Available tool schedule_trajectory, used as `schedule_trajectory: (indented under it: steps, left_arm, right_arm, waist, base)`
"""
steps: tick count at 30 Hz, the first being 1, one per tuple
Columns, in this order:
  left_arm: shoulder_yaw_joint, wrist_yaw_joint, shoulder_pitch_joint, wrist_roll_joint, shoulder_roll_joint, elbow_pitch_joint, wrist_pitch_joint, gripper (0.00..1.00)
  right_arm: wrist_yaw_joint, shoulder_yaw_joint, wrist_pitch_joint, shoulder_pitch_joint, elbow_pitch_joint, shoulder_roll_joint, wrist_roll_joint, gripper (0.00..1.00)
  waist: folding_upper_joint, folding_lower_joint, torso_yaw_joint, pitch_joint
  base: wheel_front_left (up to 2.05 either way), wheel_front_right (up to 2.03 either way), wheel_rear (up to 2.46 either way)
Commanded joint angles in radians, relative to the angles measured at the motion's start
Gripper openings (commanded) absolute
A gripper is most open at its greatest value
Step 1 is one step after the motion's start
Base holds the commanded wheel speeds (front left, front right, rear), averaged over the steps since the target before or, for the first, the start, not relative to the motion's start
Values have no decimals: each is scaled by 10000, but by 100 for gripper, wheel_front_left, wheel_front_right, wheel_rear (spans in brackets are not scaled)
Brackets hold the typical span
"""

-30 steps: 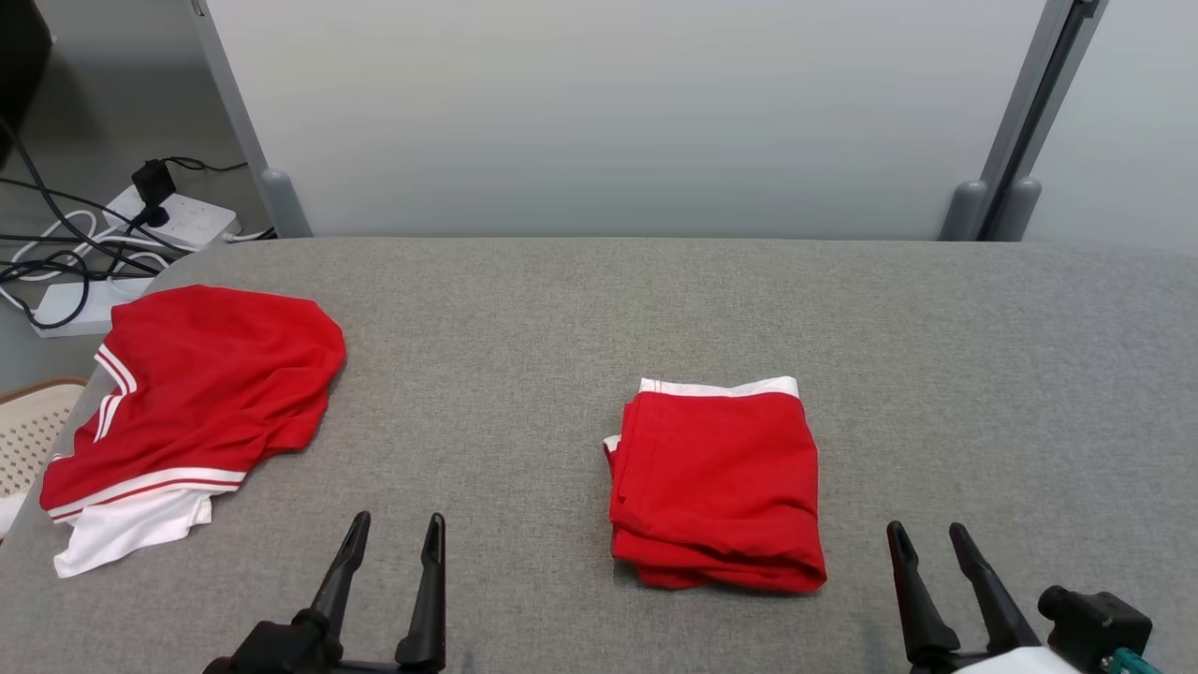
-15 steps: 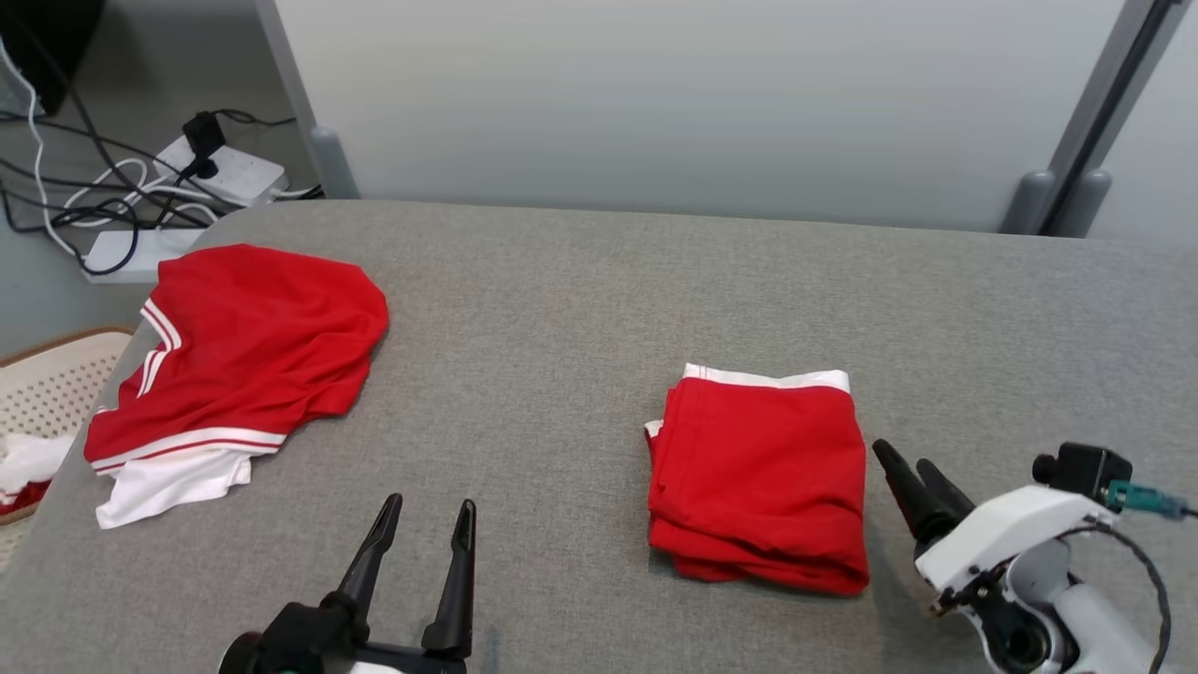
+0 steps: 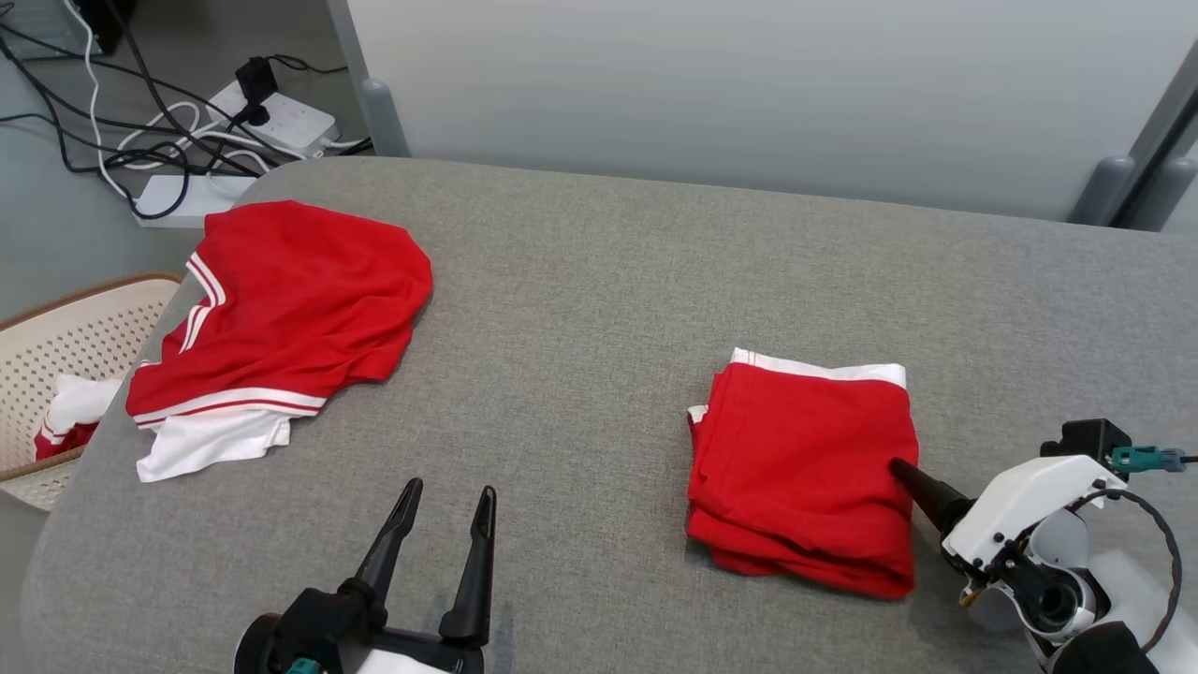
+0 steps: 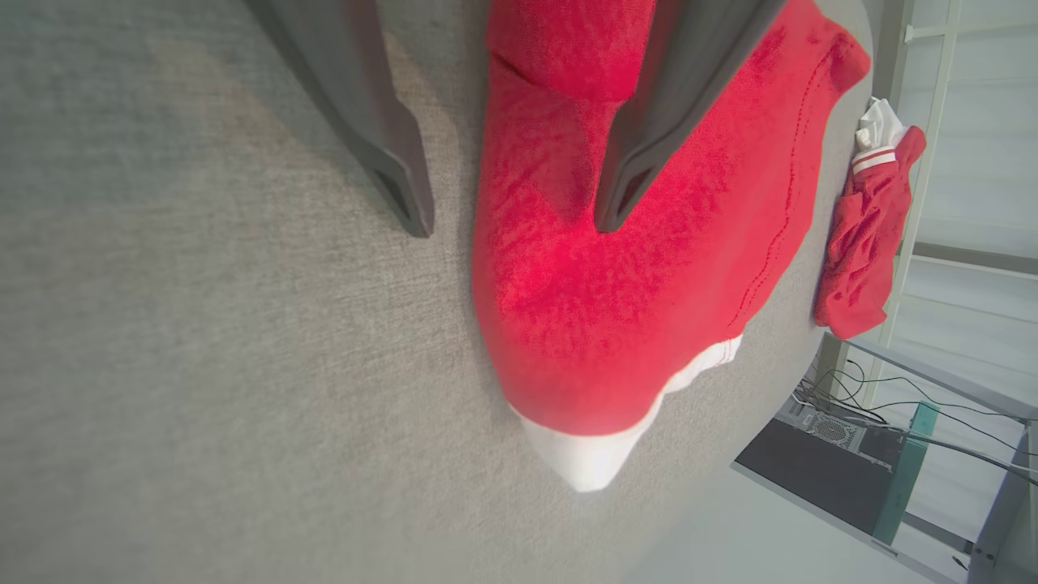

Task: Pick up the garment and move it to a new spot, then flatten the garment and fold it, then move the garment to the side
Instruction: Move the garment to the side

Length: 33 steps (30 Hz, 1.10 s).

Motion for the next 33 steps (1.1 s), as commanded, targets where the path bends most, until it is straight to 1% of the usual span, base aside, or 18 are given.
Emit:
schedule_trajectory:
  steps: [1, 5, 14, 15, 16, 17, 21, 26, 33]
  left_arm:
    - [261, 28, -588, -19, 1, -276, -101, 100]
    - [230, 26, -672, -10, 1, -280, -101, 100]
    - [180, 22, -794, 0, 1, -254, -101, 100]
    - [169, 20, -807, 2, 1, -257, -101, 100]
    - [168, 16, -815, 4, 1, -256, -101, 100]
    - [171, 14, -821, 7, 1, -253, -101, 100]
    - [196, 13, -833, 18, 1, -238, -101, 100]
    - [201, 46, -831, -18, 1, -257, -101, 100]
    - [183, 29, -884, -18, 1, -354, -101, 100]
  right_arm:
    - [44, 167, 46, -324, -107, -102, 90, 100]
    - [44, 364, 241, -501, 327, -10, 258, 100]
    - [44, 793, 414, -622, 540, 212, 781, 100]
    - [44, 914, 399, -630, 506, 194, 853, 44]
    - [44, 979, 386, -631, 476, 179, 888, 13]
    - [44, 1053, 345, -630, 417, 152, 903, 0]
    - [44, 1353, 120, -590, 163, 11, 973, 0]
    - [44, 1733, -561, -588, -129, -254, 885, 0]
    - [44, 2266, -1238, -608, -519, -562, 910, 0]
  waist:
    - [0, 0, 35, 36]
    - [0, 0, 122, 137]
    - [0, 0, 247, 254]
    - [0, 0, 269, 280]
    - [0, 0, 279, 288]
    - [0, 0, 287, 293]
    - [0, 0, 299, 297]
    - [0, 0, 239, 278]
    - [0, 0, -203, 255]
  base:
    - [0, 0, 0]
    - [0, 0, 0]
    - [0, 0, 0]
    - [0, 0, 0]
    - [0, 0, 0]
    - [0, 0, 0]
    - [0, 0, 0]
    - [0, 0, 0]
    - [0, 0, 0]
